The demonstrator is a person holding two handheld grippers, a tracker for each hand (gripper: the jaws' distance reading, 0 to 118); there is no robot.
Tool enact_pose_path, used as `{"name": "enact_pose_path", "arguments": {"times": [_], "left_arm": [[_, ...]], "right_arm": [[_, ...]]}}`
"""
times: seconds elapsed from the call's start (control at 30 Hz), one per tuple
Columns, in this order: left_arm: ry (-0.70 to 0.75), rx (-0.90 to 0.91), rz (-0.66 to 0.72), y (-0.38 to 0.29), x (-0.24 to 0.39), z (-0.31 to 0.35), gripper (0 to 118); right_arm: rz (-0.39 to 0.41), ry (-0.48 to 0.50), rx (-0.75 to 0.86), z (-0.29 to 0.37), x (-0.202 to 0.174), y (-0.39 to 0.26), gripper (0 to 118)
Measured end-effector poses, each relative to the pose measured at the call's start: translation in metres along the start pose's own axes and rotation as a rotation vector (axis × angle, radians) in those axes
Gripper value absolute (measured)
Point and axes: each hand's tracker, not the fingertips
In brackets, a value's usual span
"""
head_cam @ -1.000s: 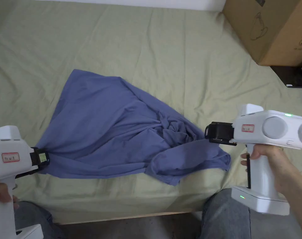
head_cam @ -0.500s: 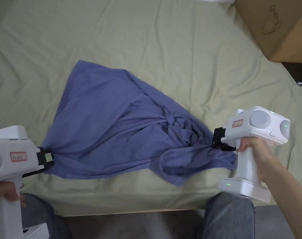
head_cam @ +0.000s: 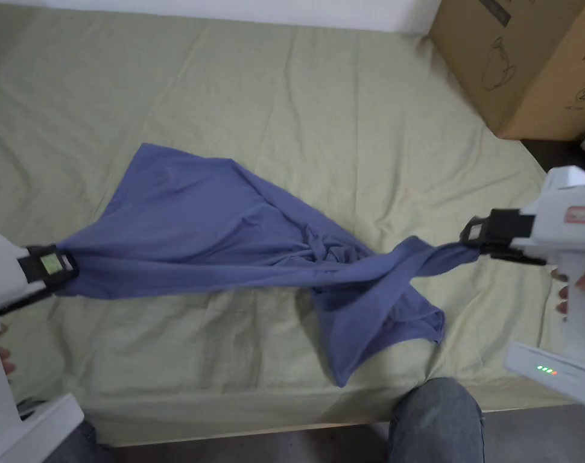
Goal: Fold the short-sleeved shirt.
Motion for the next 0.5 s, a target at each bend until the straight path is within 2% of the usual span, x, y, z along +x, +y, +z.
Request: {"name": "enact_pose_path", "arguments": {"times": [0.1, 0.13, 0.27, 0.3, 0.37, 0.5], "left_arm": [[-0.064, 0.088, -0.009, 0.044, 0.016, 0.014, 2], [-0.083, 0.117, -0.009, 0.059, 0.022, 0.02, 2], [-0.156, 0.237, -0.068, 0.121, 0.05, 0.042, 2], [-0.173, 0.268, -0.089, 0.135, 0.06, 0.048, 2], [-0.192, 0.318, -0.135, 0.157, 0.086, 0.065, 2], [-0.122, 0.4, -0.235, 0.201, 0.134, 0.078, 2]], "right_arm": [[-0.002, 0.052, 0.096, 0.039, -0.004, 0.031, 2], [-0.036, 0.09, 0.115, 0.051, -0.006, 0.042, 2], [0.008, 0.092, 0.257, 0.086, -0.013, 0.095, 2], [-0.032, 0.181, 0.227, 0.097, -0.022, 0.107, 2], [-0.001, 0.173, 0.282, 0.113, -0.036, 0.131, 2], [0.087, 0.168, 0.354, 0.133, -0.074, 0.18, 2]]}}
